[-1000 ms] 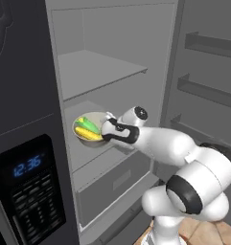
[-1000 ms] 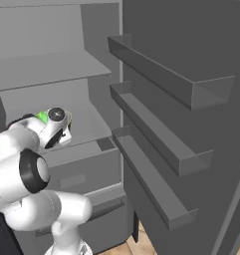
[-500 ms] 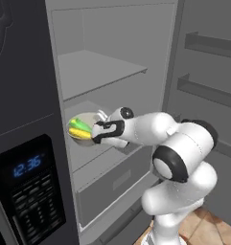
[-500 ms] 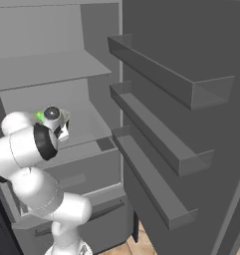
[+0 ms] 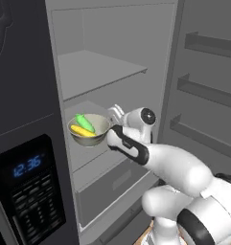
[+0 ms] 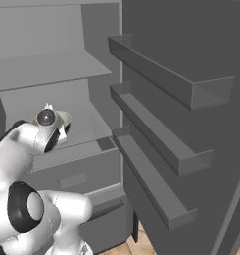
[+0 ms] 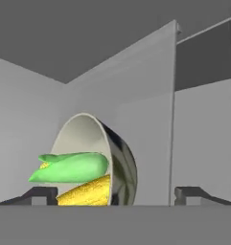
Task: Place the bowl with the corns on the second highest shelf of the fridge. Place the bowl with the fish and steak on the top shelf of the fridge.
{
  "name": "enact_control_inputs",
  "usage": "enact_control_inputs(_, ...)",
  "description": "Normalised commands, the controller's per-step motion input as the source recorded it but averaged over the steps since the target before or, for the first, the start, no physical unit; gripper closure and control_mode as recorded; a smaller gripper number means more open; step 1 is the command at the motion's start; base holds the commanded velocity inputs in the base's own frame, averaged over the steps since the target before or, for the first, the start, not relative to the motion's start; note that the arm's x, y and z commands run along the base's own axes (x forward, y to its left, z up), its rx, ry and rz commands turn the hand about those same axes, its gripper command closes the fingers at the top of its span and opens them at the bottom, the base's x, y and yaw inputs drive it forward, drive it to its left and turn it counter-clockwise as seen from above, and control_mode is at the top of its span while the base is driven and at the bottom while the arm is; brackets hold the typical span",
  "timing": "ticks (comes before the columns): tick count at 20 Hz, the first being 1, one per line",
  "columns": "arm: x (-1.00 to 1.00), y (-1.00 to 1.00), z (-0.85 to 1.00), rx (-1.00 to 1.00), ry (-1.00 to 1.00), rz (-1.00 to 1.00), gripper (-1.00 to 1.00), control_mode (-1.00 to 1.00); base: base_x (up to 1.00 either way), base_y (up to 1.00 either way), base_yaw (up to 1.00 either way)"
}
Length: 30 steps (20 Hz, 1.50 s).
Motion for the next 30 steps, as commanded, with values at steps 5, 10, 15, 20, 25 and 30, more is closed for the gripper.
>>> enact_control_inputs(5,-1.00,-0.47,1.00,0.01,-0.15,-0.01,-1.00,-1.00,0.00,0.00,0.00)
enact_control_inputs(10,-1.00,-0.17,1.00,-0.09,-0.07,0.06,-1.00,-1.00,0.00,0.00,0.00)
enact_control_inputs(15,-1.00,-0.06,0.89,-0.15,0.30,0.17,-1.00,-1.00,0.00,0.00,0.00)
enact_control_inputs(20,-0.60,0.00,0.17,-0.17,0.47,0.07,-1.00,-1.00,0.00,0.00,0.00)
enact_control_inputs(25,0.00,0.00,0.00,0.00,0.01,0.00,-1.00,1.00,-0.65,-0.10,0.21)
enact_control_inputs(30,0.00,0.00,0.00,0.00,0.00,0.00,-1.00,1.00,-0.89,0.24,0.78)
